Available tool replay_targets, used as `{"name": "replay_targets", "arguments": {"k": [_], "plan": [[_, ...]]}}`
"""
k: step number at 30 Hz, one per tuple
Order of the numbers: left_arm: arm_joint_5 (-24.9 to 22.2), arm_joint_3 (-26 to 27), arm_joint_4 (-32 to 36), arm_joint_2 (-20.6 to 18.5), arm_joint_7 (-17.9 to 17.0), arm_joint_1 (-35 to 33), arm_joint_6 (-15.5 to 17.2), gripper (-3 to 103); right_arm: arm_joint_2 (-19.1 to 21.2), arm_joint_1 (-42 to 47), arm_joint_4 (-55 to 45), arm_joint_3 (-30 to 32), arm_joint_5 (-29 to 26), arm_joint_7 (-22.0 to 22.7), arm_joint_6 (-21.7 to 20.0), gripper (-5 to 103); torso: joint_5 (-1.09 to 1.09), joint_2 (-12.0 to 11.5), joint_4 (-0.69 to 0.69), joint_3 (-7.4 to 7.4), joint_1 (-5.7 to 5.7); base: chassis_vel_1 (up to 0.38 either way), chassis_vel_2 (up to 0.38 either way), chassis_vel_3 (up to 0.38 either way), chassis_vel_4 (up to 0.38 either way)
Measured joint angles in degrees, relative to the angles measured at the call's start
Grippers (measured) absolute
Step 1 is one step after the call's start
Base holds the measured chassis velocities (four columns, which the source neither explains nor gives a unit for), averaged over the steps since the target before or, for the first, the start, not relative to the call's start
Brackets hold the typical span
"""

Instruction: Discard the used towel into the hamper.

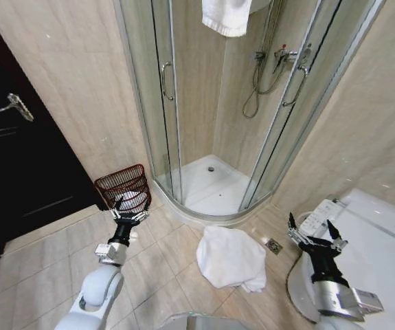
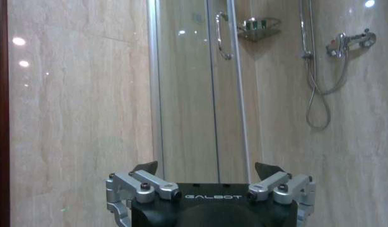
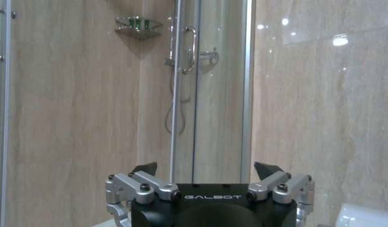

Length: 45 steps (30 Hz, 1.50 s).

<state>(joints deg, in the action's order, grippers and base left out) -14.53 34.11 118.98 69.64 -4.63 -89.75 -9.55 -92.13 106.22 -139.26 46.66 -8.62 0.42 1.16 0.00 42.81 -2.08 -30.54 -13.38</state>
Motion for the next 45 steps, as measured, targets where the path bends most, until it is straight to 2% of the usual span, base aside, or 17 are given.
{"name": "replay_targets", "arguments": {"k": [7, 10, 13, 14, 17, 19, 21, 23, 35, 45], "plan": [[-1.57, -0.84, 0.24, -0.15, -0.15, 1.46, 1.77, 100, 0.0, -0.62, 0.21, -0.36, 0.82, -0.08, -0.25, 100, 0.0, 0.74, 0.01, -0.43, -0.31, 0.0, 0.0, 0.0, 0.0], [-1.86, -1.06, 0.98, 0.08, -0.59, 3.08, 4.02, 100, 0.0, -1.07, 0.18, -0.16, 0.7, -0.13, -0.33, 100, 0.0, 1.24, 0.0, -0.72, -0.5, 0.0, 0.0, 0.0, 0.0], [-1.45, -0.98, 1.07, 0.41, -0.89, 3.89, 4.87, 100, 0.0, -1.17, 0.18, -0.12, 0.48, -0.2, -0.19, 100, 0.0, 1.39, 0.0, -0.82, -0.57, 0.0, 0.0, 0.0, 0.0], [-0.75, -0.57, 1.23, 1.15, -1.19, 4.95, 6.04, 100, 0.0, -1.13, 0.18, -0.17, 0.04, -0.51, 0.25, 100, 0.0, 1.59, 0.01, -0.93, -0.66, 0.0, 0.0, 0.0, 0.0], [0.26, 0.1, 1.24, 2.16, -1.33, 5.86, 6.83, 100, 0.0, -0.96, 0.14, -0.38, -0.38, -0.79, 0.49, 100, 0.0, 1.77, 0.0, -1.02, -0.73, 0.0, 0.0, 0.0, 0.0], [2.51, 2.22, 1.53, 4.86, -1.41, 7.39, 8.08, 100, 0.0, -0.76, -0.04, -1.01, -1.01, -1.06, 0.65, 100, -0.01, 2.12, 0.0, -1.22, -0.88, 0.0, 0.0, 0.0, 0.0], [2.47, 2.47, 1.81, 5.24, -1.41, 7.47, 8.51, 100, 0.0, -0.72, -0.12, -1.13, -1.03, -1.15, 0.69, 100, 0.0, 2.19, 0.0, -1.27, -0.92, 0.0, 0.0, 0.0, 0.0], [1.45, 2.81, 3.15, 5.7, -1.45, 7.17, 10.32, 100, 0.0, -0.56, -0.6, -1.54, -1.08, -1.36, 0.7, 100, 0.01, 2.54, 0.0, -1.47, -1.06, 0.0, 0.0, 0.0, 0.0], [-0.66, 3.08, 4.55, 4.12, -0.56, 4.33, 10.75, 100, 0.01, -1.79, -1.61, -2.15, 0.4, -1.46, -0.65, 100, 0.0, 3.56, 0.0, -2.05, -1.5, 0.0, 0.0, 0.0, 0.0], [-1.02, 3.14, 4.4, 3.66, -0.53, 4.66, 10.68, 100, 0.0, -2.54, -2.44, -2.32, 1.11, -1.4, -2.05, 100, 0.0, 4.44, 0.0, -2.55, -1.9, 0.0, 0.0, 0.0, 0.0]]}}
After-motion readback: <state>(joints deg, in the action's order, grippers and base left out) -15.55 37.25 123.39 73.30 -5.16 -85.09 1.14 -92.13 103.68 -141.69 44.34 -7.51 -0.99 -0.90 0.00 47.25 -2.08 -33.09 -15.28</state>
